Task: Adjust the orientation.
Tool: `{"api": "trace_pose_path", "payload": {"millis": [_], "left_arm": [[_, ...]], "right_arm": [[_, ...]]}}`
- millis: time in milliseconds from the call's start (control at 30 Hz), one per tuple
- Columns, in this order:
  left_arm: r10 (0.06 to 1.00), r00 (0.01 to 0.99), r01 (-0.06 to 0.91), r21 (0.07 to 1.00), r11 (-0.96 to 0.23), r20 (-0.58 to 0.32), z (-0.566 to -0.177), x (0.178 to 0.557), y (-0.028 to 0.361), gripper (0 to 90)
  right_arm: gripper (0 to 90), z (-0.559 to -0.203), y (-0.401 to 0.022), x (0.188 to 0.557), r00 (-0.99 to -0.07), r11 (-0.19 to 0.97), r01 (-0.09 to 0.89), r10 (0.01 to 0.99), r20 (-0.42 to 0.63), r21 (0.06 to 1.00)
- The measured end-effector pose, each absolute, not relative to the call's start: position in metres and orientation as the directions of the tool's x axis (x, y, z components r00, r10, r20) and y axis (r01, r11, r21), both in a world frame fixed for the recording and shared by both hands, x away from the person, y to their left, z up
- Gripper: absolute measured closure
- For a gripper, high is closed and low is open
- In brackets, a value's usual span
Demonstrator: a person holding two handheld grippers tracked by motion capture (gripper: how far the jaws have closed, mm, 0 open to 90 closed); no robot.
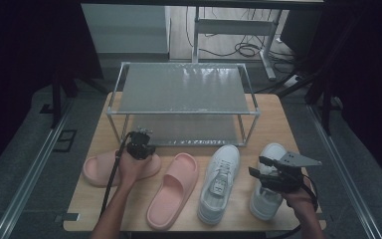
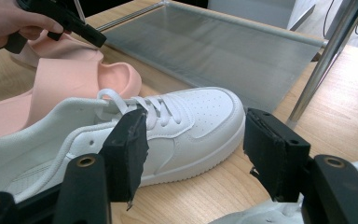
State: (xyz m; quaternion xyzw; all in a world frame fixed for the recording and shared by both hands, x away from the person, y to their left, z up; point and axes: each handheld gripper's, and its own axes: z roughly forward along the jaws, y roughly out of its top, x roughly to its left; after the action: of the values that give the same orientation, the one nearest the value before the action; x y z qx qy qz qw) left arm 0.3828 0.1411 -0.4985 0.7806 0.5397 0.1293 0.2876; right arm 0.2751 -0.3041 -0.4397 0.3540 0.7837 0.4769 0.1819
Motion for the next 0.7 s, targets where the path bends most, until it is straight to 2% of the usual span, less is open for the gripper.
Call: {"api": "trace_pose_path", "payload": {"millis": [367, 700], "left_arm": [[0.909, 0.403, 0.778, 0.563, -0.279, -0.107, -0.499, 0.376, 0.137, 88.8], [0.889, 0.441, 0.762, 0.575, -0.297, -0.125, -0.5, 0.353, 0.14, 88.8]], "right_arm": [[40.1, -0.439, -0.305, 0.275, -0.681, 0.292, 0.384, 0.73, 0.055, 0.876], [40.1, -0.438, -0.306, 0.274, -0.679, 0.29, 0.381, 0.732, 0.053, 0.878]]}}
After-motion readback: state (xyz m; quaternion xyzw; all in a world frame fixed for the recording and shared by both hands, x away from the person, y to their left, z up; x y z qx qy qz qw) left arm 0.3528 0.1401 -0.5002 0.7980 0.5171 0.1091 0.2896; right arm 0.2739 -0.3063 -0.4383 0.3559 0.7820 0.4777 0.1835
